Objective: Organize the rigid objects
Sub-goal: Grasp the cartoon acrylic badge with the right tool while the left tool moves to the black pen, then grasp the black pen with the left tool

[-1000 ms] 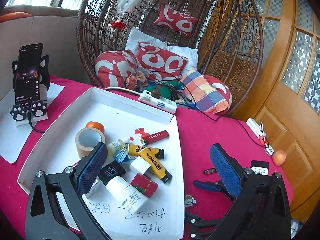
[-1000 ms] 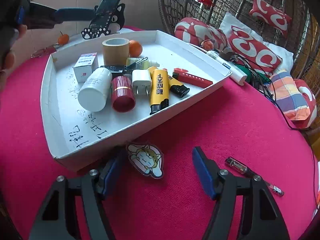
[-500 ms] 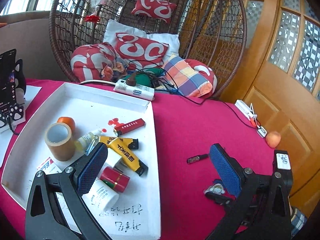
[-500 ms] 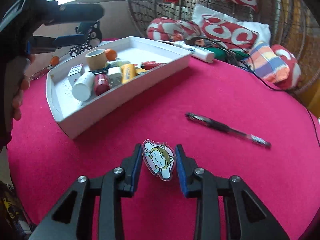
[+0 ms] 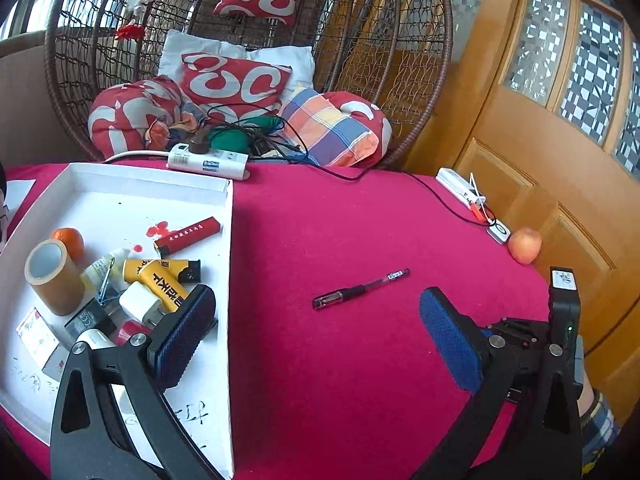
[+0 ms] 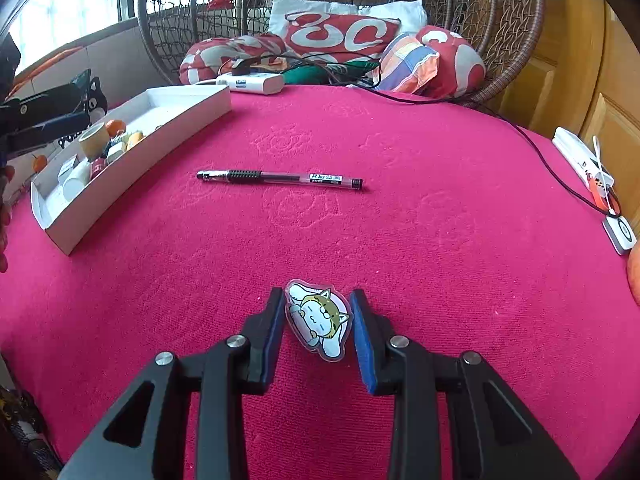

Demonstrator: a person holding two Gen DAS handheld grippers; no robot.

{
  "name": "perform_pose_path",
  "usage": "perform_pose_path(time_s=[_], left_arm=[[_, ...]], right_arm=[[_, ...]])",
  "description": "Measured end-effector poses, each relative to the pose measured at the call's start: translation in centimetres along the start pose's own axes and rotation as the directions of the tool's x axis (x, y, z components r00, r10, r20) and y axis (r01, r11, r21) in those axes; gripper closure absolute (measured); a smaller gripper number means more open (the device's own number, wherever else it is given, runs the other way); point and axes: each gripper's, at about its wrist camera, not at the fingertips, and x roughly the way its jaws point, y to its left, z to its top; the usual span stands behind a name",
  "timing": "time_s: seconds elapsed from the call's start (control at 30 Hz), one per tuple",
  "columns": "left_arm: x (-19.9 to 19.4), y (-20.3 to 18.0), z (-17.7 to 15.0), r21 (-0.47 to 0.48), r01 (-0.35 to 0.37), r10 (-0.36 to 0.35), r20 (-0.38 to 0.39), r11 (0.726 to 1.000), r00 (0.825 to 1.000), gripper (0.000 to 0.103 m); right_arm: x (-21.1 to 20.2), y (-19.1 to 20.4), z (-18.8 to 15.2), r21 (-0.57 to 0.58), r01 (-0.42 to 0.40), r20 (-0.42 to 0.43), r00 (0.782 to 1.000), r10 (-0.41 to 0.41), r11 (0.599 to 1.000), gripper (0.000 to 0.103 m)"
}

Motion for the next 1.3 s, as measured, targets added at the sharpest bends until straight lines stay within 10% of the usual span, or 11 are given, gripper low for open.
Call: perform_pose_path(time_s=[0.4,0.9,1.1,1.3], left_arm=[[0.7,-0.5,0.8,0.074,0.0,0.0,-0.003,0.997,1.0,0.0],[10.4,-3.0,2.5,0.108,0.136,-0.106,-0.244,0.985,0.964,0.0],[13.9,-4.9,0.9,0.265,0.161,-0.068,-0.329,0.951,0.942,0.002],[16.4,-6.9,-0.7,0.446,0.119,0.053,-0.354,0.887,0.934,0.03]], right_arm=[[0.0,-0.3,-0.3,0.009,-0.01,-0.006,1.0,0.01,1.0,0.071],[0.1,-0.7,-0.2,0.032,-0.04,-0.004,0.999,0.04,0.999,0.071],[0.0,-1.2,-0.2,0.057,-0.067,0.001,0.998,0.067,0.996,0.071],[0.0,-1.2,-0.3,0.07,-0.081,0.003,0.997,0.081,0.994,0.071]])
